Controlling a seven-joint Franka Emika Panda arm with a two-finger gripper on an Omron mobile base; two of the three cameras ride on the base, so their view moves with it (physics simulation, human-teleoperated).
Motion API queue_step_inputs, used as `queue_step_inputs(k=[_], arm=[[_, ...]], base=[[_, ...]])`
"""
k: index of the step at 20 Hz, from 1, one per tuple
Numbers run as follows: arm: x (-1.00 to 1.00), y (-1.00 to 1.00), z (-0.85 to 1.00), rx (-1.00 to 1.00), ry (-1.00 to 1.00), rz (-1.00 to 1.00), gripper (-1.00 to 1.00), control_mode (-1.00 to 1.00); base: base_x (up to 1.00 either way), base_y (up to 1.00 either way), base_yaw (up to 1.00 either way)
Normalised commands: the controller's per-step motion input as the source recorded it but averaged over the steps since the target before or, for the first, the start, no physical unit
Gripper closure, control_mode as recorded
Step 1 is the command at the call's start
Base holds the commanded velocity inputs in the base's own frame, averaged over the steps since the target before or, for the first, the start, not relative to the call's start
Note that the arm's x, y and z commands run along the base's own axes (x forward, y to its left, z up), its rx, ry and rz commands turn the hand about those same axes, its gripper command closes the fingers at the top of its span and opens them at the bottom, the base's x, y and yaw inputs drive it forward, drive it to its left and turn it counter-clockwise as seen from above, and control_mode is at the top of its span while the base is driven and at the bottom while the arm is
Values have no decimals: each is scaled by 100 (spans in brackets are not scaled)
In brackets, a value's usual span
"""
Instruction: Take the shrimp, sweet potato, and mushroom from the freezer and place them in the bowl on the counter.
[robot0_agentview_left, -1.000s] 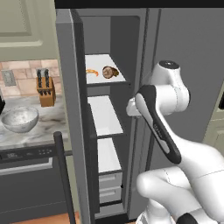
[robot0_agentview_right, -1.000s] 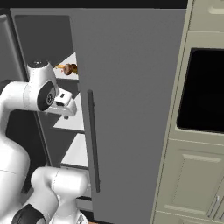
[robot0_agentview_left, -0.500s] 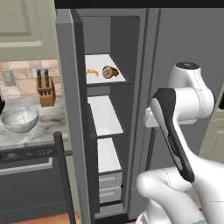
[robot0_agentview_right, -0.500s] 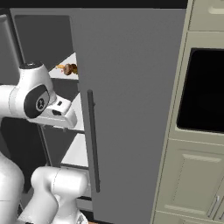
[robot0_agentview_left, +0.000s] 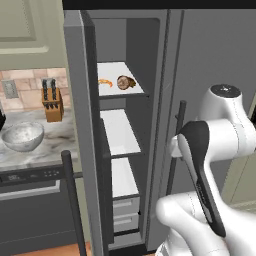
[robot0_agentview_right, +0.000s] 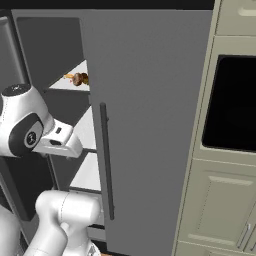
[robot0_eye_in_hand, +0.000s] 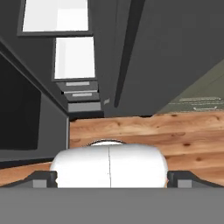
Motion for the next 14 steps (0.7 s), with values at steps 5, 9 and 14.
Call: queue_step_inputs(k=[5,9,14], arm=[[14,-18,0,2,0,0,-100,-100],[5,-6,0,0,0,0,-100,100],[0,0,0,0,0,0,-100,100]], base=[[0,0,0],[8,0,0],[39,27,0]])
